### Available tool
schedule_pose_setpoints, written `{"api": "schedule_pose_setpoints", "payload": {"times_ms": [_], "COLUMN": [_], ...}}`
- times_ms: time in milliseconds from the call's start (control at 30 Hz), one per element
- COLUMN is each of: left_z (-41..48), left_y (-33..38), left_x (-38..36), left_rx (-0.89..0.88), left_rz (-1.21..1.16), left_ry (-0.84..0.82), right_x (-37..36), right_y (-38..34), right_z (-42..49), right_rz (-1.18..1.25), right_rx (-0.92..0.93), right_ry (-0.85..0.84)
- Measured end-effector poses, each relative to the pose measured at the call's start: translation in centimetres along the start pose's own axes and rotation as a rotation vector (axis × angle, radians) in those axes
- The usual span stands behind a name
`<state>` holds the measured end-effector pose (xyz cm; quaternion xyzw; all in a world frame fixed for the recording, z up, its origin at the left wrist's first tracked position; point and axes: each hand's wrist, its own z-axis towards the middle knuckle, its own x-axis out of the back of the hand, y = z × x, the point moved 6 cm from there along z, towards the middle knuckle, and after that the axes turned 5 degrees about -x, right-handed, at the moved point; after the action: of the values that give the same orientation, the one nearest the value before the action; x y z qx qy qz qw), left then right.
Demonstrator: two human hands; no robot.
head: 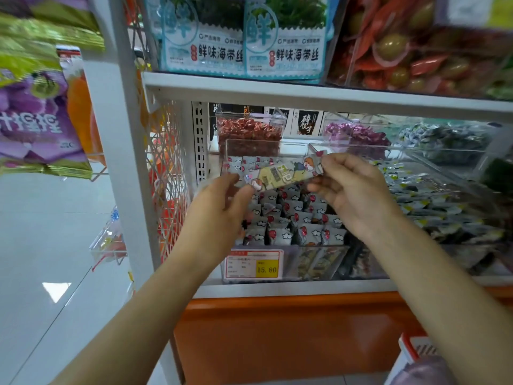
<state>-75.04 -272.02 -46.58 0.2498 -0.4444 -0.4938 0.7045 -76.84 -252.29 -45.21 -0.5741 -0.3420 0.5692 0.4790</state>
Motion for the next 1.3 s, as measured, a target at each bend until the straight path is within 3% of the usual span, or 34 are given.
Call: {"api": "schedule_pose_setpoints", "payload": {"times_ms": [233, 400, 567, 733, 933, 1167, 1300], "left_z": [-0.6, -0.6, -0.6, -0.7, -0.7, -0.5, -0.3], "left_y": [-0.9, -1.3, -1.3, -1.5, -1.3, -1.1, -0.9], "left_x": [-0.2, 0.3, 0.0, 0.0, -0.5, 0.1, 0.5], "left_rx": [0.286, 0.287, 0.362, 0.398, 0.452, 0.336, 0.263], "left_rz": [-0.600, -0.613, -0.833, -0.795, -0.918, -0.715, -0.600], "left_ry": [0.032, 0.095, 0.067, 0.038, 0.034, 0.020, -0.001], "right_x": [0.3, 0.2, -0.1, -0.6, -1.3, 0.0, 0.0], "right_y": [1.5, 2.4, 2.8, 3.3, 4.0, 2.9, 2.5], "right_z": [-1.9, -2.3, -2.5, -2.6, -2.9, -2.5, -2.5], "right_rz": [0.116, 0.101, 0.170, 0.342, 0.578, 0.167, 0.145], "right_rx": [-0.095, -0.156, -0.210, -0.314, -0.448, -0.205, -0.148], "right_ry": [-0.063, -0.082, -0.103, -0.128, -0.141, -0.081, -0.108]}}
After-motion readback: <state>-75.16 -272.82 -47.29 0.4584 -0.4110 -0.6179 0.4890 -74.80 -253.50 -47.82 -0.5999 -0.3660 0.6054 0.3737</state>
